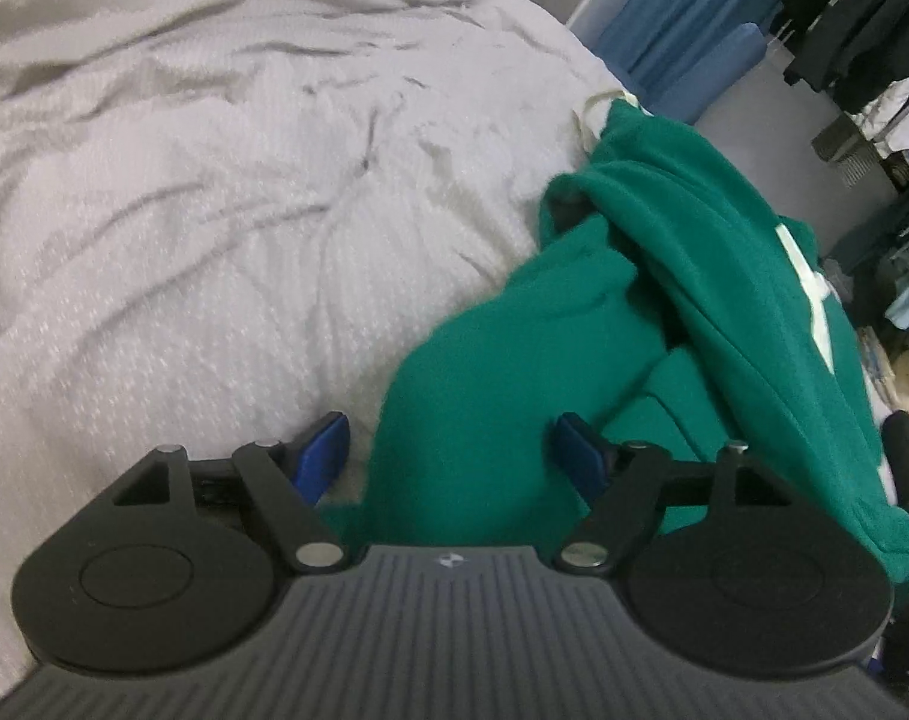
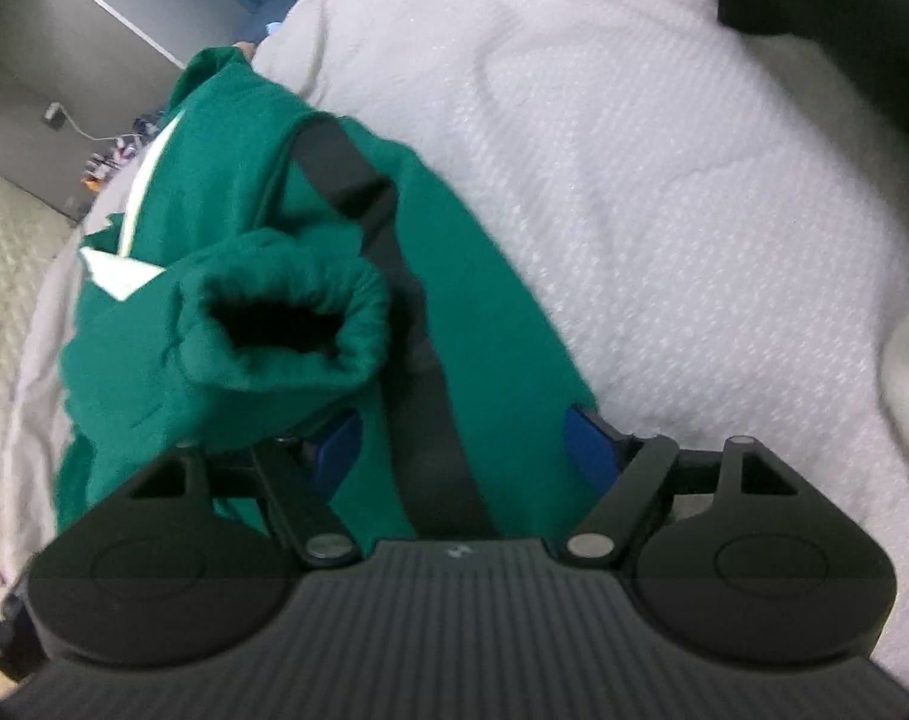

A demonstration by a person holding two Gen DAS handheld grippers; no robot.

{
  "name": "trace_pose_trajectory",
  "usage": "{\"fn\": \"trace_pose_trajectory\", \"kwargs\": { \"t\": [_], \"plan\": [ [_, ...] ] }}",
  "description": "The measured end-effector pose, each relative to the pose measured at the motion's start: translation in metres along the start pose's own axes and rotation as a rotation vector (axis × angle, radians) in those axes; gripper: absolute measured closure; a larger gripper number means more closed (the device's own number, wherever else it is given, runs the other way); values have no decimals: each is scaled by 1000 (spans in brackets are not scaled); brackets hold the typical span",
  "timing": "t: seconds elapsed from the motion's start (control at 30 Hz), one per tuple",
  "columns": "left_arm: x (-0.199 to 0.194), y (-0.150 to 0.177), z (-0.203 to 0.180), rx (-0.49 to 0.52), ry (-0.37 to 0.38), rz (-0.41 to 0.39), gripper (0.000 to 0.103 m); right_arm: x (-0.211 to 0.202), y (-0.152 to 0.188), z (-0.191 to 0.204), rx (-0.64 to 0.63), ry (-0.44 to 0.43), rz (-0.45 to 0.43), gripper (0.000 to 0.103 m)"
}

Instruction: Fold large clothes

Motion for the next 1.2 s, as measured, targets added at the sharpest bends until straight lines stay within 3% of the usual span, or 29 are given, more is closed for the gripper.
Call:
{"fn": "trace_pose_trajectory", "kwargs": {
  "t": [0.13,0.2,0.27,0.37,0.53,0.67,0.77,0.83,0.87,0.97,1.03,1.2],
  "plan": [
    [-7,4,-5,-11,37,14,29,-11,6,-8,60,-165,91,25],
    [-12,8,-9,-14,53,22,39,-17,11,-8,64,-230,122,25],
    [-19,11,-15,2,38,21,62,-21,14,-5,49,-269,145,25],
    [-38,16,-19,-12,69,-28,75,-26,17,1,34,-313,173,26],
    [-76,28,-29,-34,179,-93,79,-25,29,11,14,-437,307,27],
    [-81,33,-31,-47,198,-57,79,-43,27,19,-86,-330,150,27],
    [-74,34,-27,-79,213,-22,77,-51,17,13,-104,-155,-14,25],
    [-67,35,-21,-114,207,5,72,-51,9,4,-60,-77,-66,25],
    [-62,34,-18,-121,204,17,65,-47,4,1,-40,-38,-90,25],
    [-50,35,-17,-125,179,51,44,-33,-3,-9,-12,58,-100,27],
    [-42,34,-18,-116,155,77,38,-20,-8,-16,16,174,-104,27],
    [-27,36,-11,-147,122,120,28,-11,-14,-28,72,133,-23,18]
  ]
}}
Point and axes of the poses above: each gripper's, at about its wrist camera, not at the fingertips, and x roughly the way its jaws point, z to its left, y to its underside, the point moved 1 cm from there along x, roughly the way its jaws point, and after that the axes turned 14 degrees about x, right-handed, at the moved point
